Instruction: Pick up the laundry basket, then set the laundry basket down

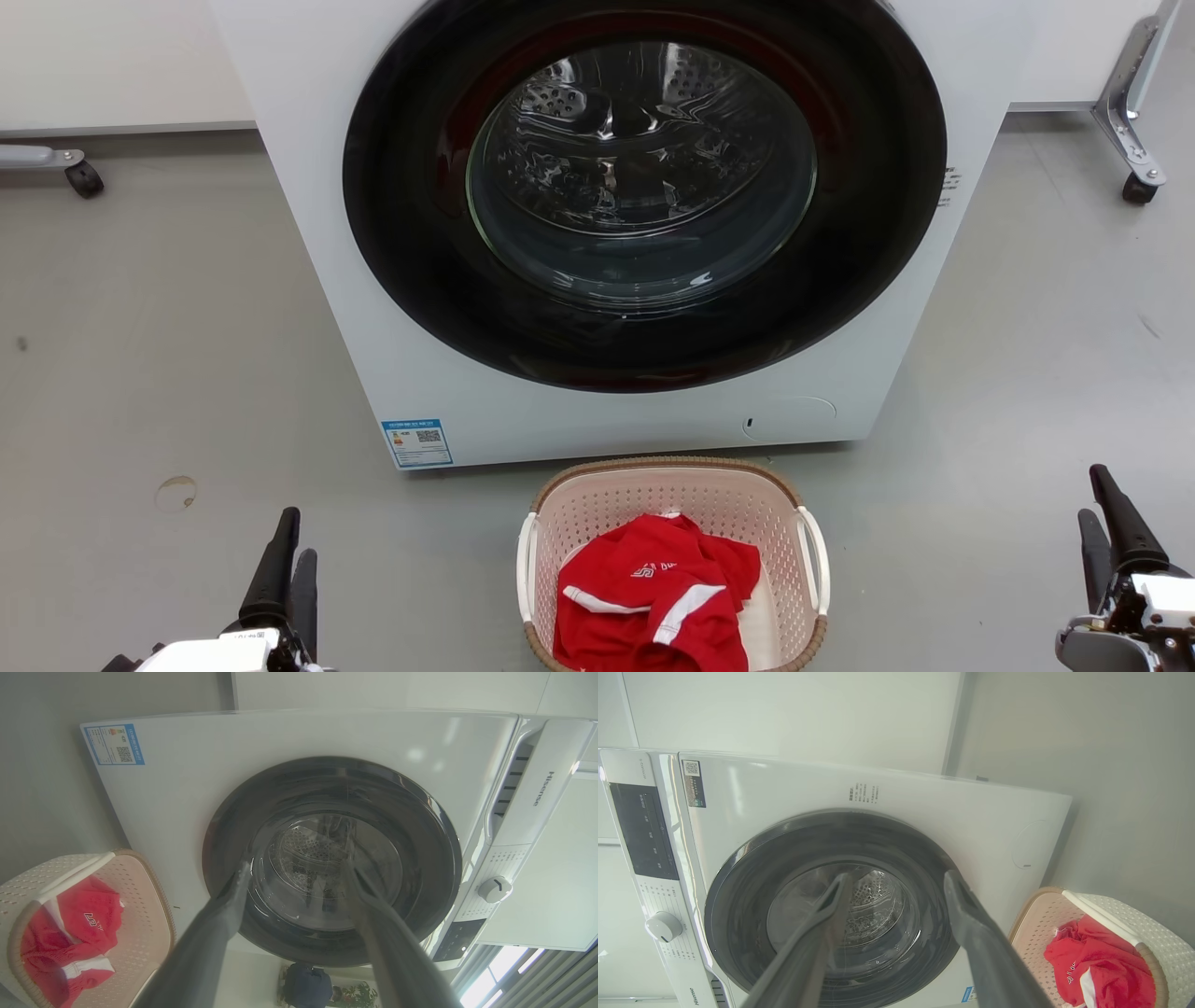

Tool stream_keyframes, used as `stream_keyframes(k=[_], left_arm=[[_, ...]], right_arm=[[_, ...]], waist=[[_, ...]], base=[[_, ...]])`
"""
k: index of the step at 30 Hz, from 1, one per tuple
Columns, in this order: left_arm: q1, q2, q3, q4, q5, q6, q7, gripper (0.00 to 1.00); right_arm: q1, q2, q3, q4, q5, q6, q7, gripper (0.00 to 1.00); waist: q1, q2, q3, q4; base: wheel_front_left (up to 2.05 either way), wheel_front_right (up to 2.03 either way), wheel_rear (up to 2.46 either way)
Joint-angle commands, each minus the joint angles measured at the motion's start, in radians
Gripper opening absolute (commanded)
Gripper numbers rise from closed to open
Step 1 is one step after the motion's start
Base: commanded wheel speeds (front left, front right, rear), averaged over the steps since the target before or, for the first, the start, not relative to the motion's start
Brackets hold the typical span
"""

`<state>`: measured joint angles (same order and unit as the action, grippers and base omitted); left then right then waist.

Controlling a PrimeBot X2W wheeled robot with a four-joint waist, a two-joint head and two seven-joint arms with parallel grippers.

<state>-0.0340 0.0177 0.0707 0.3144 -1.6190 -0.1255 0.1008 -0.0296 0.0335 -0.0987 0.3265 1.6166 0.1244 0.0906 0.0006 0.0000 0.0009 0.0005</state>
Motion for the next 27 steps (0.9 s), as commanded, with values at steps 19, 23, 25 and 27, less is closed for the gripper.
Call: stream_keyframes(k=[19, 23, 25, 27], left_arm=[[0.0, 0.041, -0.045, -0.083, 0.128, 0.027, -0.068, 1.0], [0.003, 0.049, -0.056, -0.092, 0.171, 0.039, -0.082, 1.0], [0.005, 0.055, -0.063, -0.097, 0.195, 0.045, -0.088, 1.0], [0.007, 0.06, -0.07, -0.101, 0.22, 0.052, -0.095, 1.0]], right_arm=[[-0.04, -0.045, 0.068, -0.046, -0.115, 0.002, -0.069, 1.0], [-0.041, -0.045, 0.073, -0.049, -0.169, 0.002, -0.08, 1.0], [-0.041, -0.045, 0.075, -0.051, -0.198, 0.002, -0.086, 1.0], [-0.041, -0.045, 0.079, -0.052, -0.231, 0.002, -0.092, 1.0]], waist=[[-0.0006, 0.0, 0.0, 0.0], [-0.0006, 0.0, -0.001, 0.0], [-0.0006, 0.0, -0.001, 0.0], [-0.0006, 0.0, -0.001, 0.0]], base=[[0.0, 0.0, 0.0], [0.0, 0.0, 0.0], [0.0, 0.0, 0.0], [0.0, 0.0, 0.0]])
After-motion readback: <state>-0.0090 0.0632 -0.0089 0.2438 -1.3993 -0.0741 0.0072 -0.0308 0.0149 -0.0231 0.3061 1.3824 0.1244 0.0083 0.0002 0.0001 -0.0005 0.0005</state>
